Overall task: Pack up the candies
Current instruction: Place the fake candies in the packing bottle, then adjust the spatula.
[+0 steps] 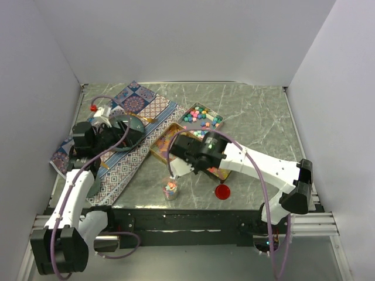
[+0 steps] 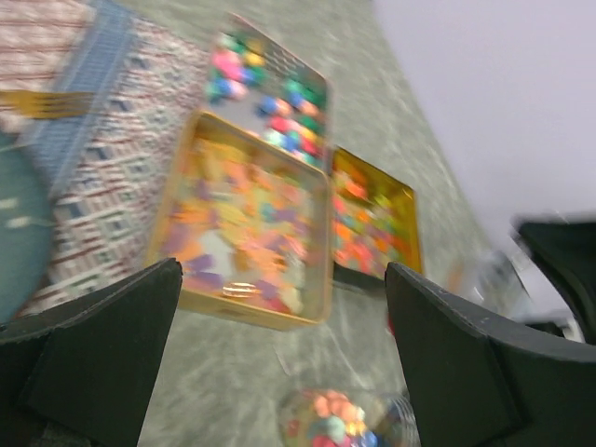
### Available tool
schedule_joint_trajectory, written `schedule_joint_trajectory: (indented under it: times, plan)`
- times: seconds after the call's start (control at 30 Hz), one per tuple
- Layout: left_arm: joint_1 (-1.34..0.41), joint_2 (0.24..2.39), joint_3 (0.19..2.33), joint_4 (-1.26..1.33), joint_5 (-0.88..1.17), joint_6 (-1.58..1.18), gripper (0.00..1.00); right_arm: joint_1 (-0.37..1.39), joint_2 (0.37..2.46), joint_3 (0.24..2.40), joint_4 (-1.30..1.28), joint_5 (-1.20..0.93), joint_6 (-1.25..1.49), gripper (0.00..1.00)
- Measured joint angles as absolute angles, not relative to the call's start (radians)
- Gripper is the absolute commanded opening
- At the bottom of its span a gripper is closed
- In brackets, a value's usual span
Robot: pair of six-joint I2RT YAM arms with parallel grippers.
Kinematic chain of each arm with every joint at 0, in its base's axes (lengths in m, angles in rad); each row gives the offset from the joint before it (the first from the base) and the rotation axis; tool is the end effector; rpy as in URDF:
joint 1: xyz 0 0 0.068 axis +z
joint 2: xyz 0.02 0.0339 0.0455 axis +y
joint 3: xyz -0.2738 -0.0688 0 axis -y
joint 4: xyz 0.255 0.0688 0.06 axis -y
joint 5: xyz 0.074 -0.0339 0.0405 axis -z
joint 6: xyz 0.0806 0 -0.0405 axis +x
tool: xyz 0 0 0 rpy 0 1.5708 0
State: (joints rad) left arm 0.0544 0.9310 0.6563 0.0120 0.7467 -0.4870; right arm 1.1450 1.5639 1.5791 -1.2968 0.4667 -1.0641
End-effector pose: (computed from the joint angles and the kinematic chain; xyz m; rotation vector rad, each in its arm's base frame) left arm 0.2494 -0.0412 0.2871 0.0394 1.8727 -0.9815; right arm 0.1626 0.2708 0.3112 -2.4286 1.3294 -0.6408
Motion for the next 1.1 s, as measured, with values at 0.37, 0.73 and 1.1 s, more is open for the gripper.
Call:
schedule_joint_trajectory:
  times: [0.37, 0.73, 1.1]
  plan:
    - [-0.096, 1.126, 0.733, -0.029, 0.896, -0.406, 0.96, 0.959, 1.599, 1.627, -1.213, 0.255, -0.968, 0.0]
    - [-0.179, 1.357, 0.921, -0.056, 0.917, -0.375, 0.94, 0.95, 1.807, 1.865, -1.148, 0.193, -0.847, 0.0]
    - [-0.193, 1.507, 0.982, -0.055, 0.918, -0.4, 0.93, 0.882, 1.67, 1.802, -1.009, 0.02, -0.795, 0.0]
